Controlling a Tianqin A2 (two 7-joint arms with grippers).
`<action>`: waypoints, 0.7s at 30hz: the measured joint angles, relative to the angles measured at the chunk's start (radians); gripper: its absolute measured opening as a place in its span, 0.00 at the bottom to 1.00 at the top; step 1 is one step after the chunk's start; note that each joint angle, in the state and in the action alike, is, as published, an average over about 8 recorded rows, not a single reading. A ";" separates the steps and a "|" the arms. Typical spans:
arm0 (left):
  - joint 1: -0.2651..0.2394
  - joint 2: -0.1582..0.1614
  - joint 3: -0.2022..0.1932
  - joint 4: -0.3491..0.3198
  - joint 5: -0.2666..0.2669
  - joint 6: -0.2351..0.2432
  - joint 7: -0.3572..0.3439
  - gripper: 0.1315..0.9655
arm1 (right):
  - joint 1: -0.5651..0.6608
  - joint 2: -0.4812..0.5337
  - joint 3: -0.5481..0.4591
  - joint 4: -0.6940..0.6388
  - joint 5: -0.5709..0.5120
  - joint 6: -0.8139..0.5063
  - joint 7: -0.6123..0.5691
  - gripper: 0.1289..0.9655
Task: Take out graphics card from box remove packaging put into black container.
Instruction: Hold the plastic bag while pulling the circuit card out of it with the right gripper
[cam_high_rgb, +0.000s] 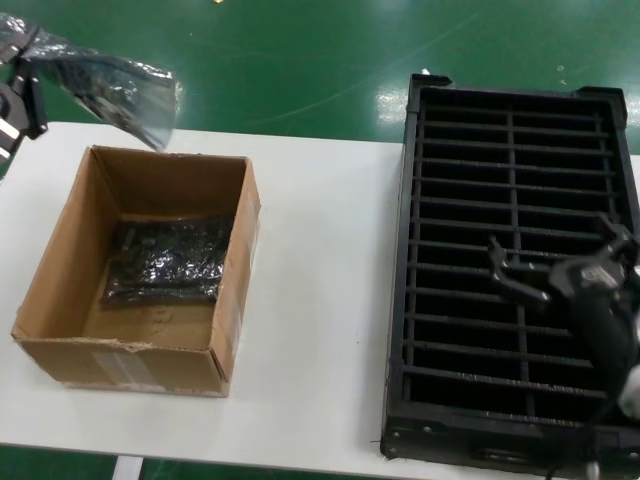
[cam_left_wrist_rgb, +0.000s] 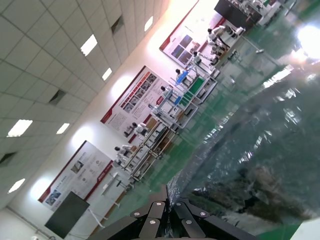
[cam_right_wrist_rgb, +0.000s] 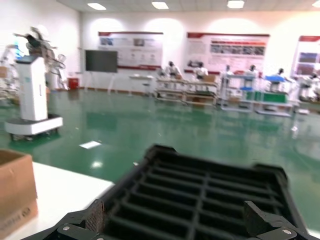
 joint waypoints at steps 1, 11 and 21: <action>-0.001 0.007 -0.001 0.003 -0.003 0.004 0.001 0.01 | 0.017 0.001 -0.010 -0.006 -0.002 -0.007 0.002 1.00; 0.007 0.070 -0.007 0.018 -0.027 0.035 0.001 0.01 | 0.155 -0.070 -0.083 -0.077 -0.001 -0.135 -0.096 1.00; -0.004 0.131 -0.006 0.022 -0.031 0.034 0.012 0.01 | 0.263 -0.128 -0.148 -0.159 0.021 -0.283 -0.164 0.99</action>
